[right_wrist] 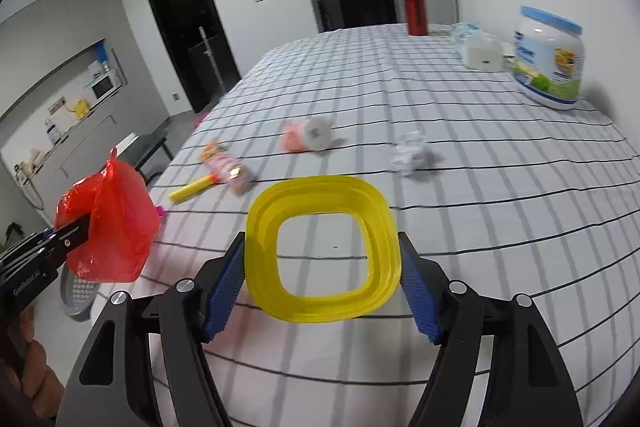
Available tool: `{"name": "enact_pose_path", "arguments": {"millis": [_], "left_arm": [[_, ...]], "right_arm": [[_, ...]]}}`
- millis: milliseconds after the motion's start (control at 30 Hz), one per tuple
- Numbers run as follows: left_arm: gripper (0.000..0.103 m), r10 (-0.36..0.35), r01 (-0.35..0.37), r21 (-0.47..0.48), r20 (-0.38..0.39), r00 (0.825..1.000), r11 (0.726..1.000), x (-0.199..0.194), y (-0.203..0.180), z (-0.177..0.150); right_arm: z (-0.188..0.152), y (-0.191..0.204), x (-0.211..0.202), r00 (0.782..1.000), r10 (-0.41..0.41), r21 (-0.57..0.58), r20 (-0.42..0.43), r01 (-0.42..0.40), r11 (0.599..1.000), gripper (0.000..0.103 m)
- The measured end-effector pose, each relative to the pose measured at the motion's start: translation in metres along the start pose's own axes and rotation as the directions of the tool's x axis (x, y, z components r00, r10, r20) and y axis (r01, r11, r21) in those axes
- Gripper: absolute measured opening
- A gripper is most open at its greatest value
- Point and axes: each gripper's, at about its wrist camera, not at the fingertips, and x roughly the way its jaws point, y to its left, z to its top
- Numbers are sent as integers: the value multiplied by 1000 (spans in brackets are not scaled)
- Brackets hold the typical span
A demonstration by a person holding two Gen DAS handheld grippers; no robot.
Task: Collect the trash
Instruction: 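Carry the red bag and yellow ring over the basket and release both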
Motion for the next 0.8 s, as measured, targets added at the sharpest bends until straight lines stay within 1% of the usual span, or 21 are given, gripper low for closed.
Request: {"name": "enact_pose_path", "arguments": {"millis": [167, 267, 433, 633, 800], "left_arm": [[17, 56, -56, -31, 7, 998, 998, -6, 37, -9], [17, 92, -92, -65, 2, 996, 994, -7, 63, -16], [17, 130, -129, -116, -5, 992, 985, -8, 97, -25], [17, 174, -174, -169, -14, 985, 970, -8, 135, -30], [17, 212, -213, -196, -24, 977, 957, -8, 164, -35]], "right_arm": [[-6, 37, 6, 999, 41, -45, -23, -42, 998, 69], [-7, 61, 10, 997, 64, -83, -36, -67, 994, 69], [-7, 101, 17, 993, 105, -146, -57, -112, 983, 69], [-5, 154, 34, 982, 161, -218, -96, -179, 959, 69], [-5, 201, 51, 967, 213, -273, -137, -243, 931, 69]]}}
